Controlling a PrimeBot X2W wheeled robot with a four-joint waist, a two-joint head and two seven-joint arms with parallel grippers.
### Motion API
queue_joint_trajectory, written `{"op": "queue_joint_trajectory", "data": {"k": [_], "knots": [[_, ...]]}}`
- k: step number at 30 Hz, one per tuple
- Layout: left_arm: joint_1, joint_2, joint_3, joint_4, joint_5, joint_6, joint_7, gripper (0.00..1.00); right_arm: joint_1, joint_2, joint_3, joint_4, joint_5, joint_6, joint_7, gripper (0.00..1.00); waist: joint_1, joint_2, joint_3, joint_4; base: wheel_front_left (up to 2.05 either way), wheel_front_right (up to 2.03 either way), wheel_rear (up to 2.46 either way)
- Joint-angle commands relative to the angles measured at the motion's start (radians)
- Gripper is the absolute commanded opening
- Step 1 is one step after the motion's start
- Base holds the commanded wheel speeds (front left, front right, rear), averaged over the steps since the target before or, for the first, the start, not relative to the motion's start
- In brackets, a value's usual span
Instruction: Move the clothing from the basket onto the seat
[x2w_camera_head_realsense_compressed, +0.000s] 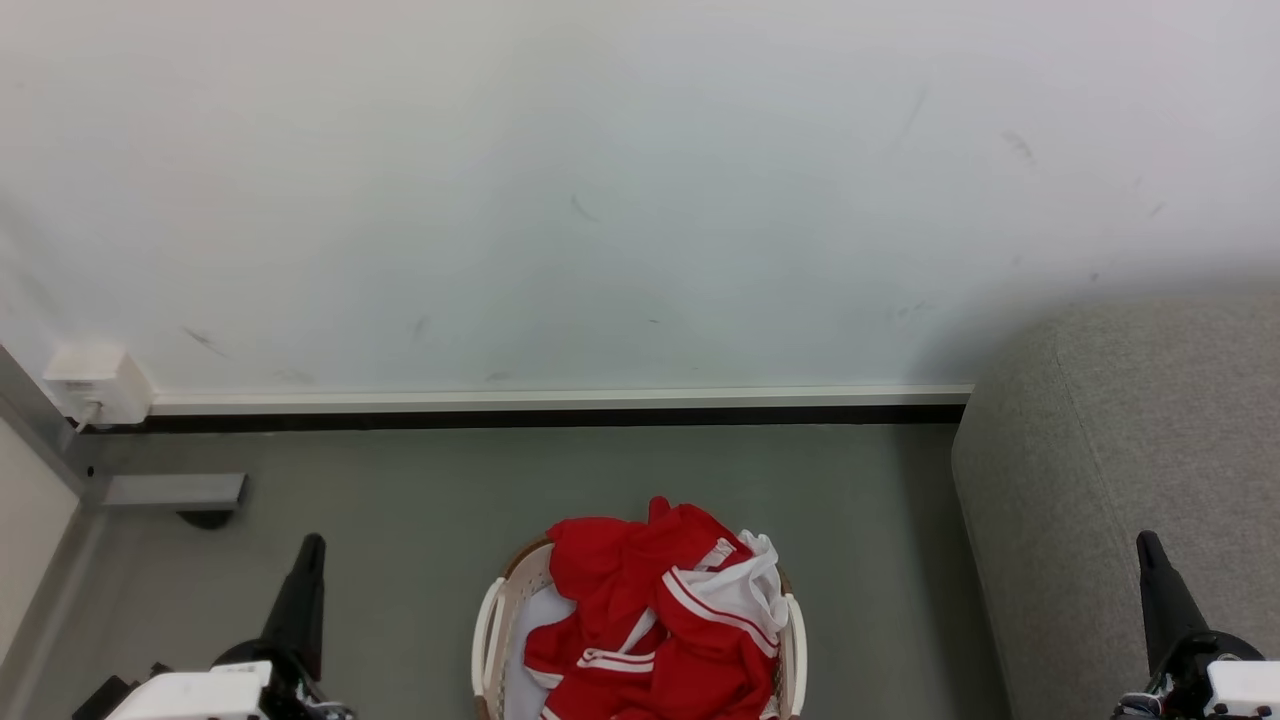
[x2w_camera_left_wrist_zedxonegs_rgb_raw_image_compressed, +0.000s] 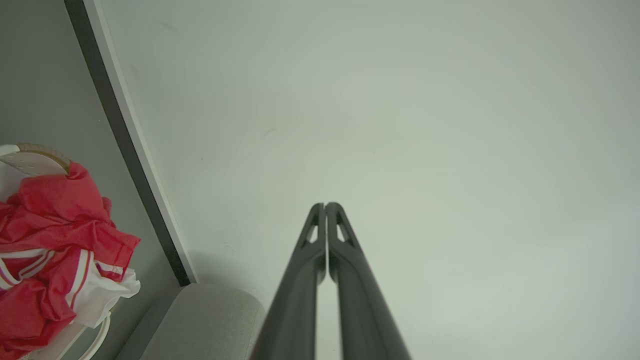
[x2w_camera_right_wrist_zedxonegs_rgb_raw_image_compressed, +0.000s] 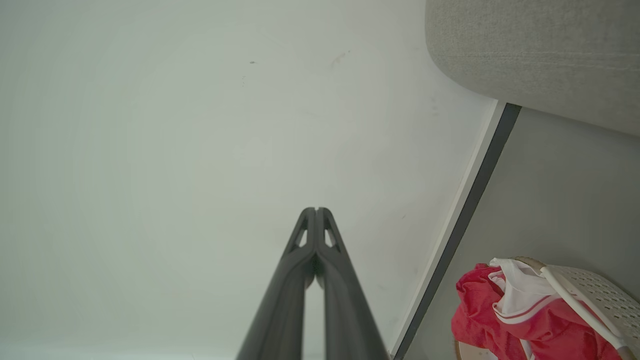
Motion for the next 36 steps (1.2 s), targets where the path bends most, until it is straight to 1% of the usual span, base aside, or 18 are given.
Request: {"op": "queue_joint_trajectory", "data": {"k": [1,36], "knots": [[-0.008,0.003,0.0,0.0,-0.015,-0.004,0.003,0.0,-0.013,0.0,-0.003,-0.002,-0.006,-0.002,0.001,0.0,0.0,0.0,0.0,0.0,0.0,0.0,0.0],[-0.008,0.003,0.0,0.0,-0.015,-0.004,0.003,0.0,-0.013,0.0,-0.003,-0.002,-0.006,-0.002,0.001,0.0,0.0,0.0,0.0,0.0,0.0,0.0,0.0]]}}
